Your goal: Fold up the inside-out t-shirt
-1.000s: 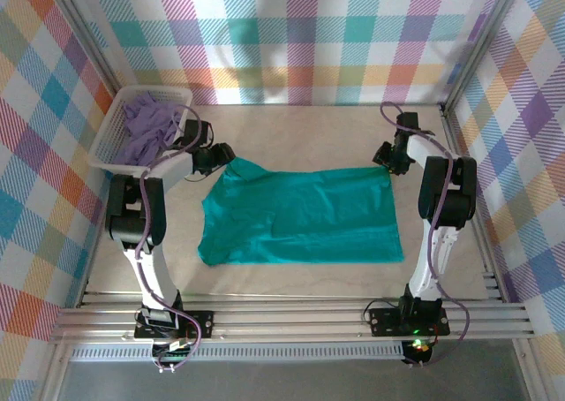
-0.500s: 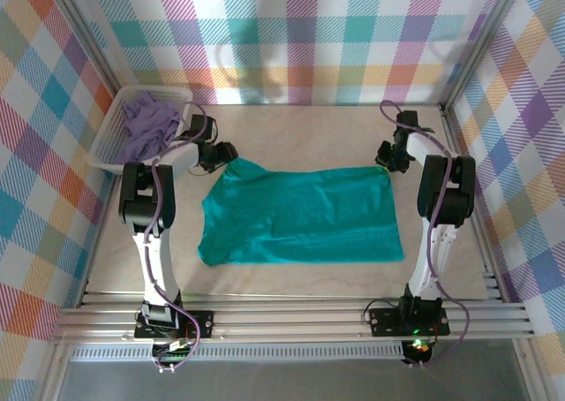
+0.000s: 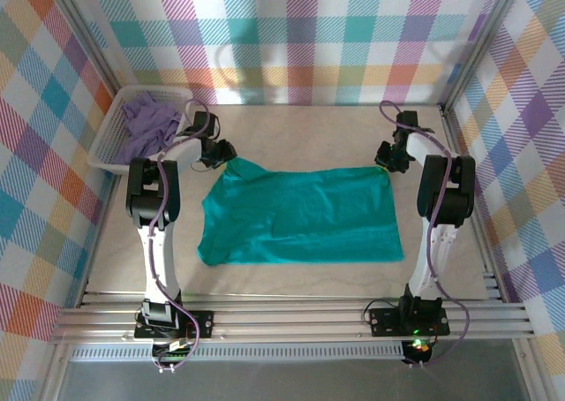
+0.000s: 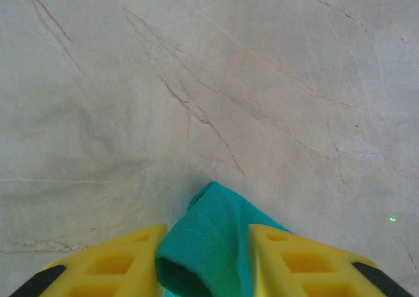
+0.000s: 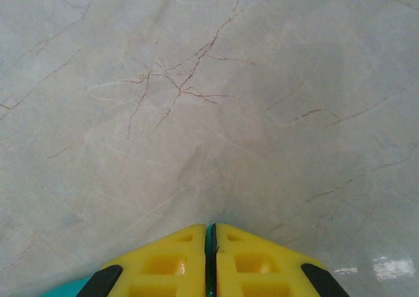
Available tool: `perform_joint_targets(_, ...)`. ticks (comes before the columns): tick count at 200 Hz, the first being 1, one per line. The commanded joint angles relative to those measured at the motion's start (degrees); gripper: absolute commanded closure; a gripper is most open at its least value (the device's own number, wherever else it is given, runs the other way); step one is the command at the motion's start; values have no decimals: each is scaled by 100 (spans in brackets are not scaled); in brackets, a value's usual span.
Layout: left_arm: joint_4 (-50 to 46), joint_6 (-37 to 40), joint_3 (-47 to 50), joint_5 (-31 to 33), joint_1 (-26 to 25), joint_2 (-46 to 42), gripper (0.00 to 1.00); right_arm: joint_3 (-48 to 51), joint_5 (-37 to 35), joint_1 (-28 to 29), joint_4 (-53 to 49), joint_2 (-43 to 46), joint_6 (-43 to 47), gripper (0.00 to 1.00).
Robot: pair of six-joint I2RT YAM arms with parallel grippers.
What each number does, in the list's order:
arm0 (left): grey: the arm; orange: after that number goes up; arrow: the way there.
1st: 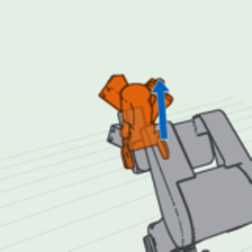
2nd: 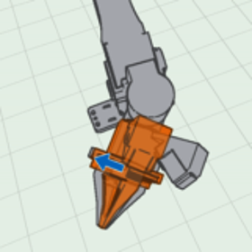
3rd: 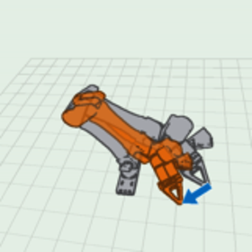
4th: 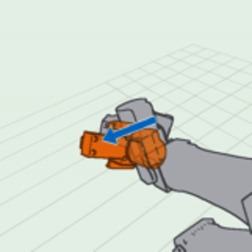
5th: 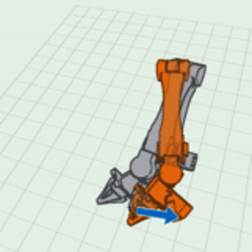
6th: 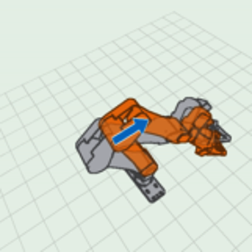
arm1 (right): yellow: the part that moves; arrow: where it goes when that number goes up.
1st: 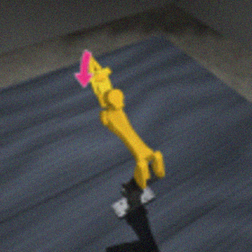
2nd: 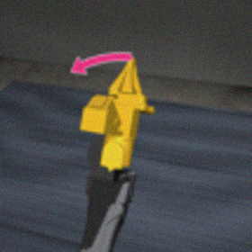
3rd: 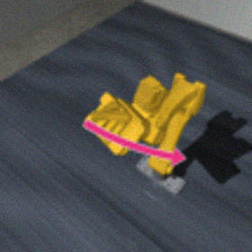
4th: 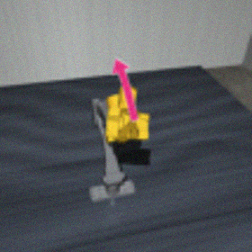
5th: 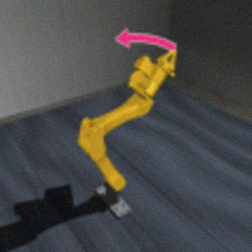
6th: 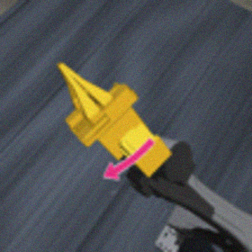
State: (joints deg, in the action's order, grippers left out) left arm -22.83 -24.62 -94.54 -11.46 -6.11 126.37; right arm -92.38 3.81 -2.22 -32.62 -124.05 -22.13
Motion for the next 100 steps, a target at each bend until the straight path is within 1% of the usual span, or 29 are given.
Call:
perform_joint_targets(1, -211, 45, -284, -57, 62, 156, 68, -208, 163, 22, 6, -89, 78, 91)
perform_joint_targets(55, -268, 45, -501, -175, 57, 105, 90, -330, 214, 26, 47, 23, 207, 94)
perform_joint_targets(80, -266, 13, -456, -246, 53, -56, 96, -266, 320, 26, 166, 231, 320, 95)
perform_joint_targets(100, -162, -72, -219, -370, 55, -384, 98, -83, 407, 20, 300, 514, 447, 96)
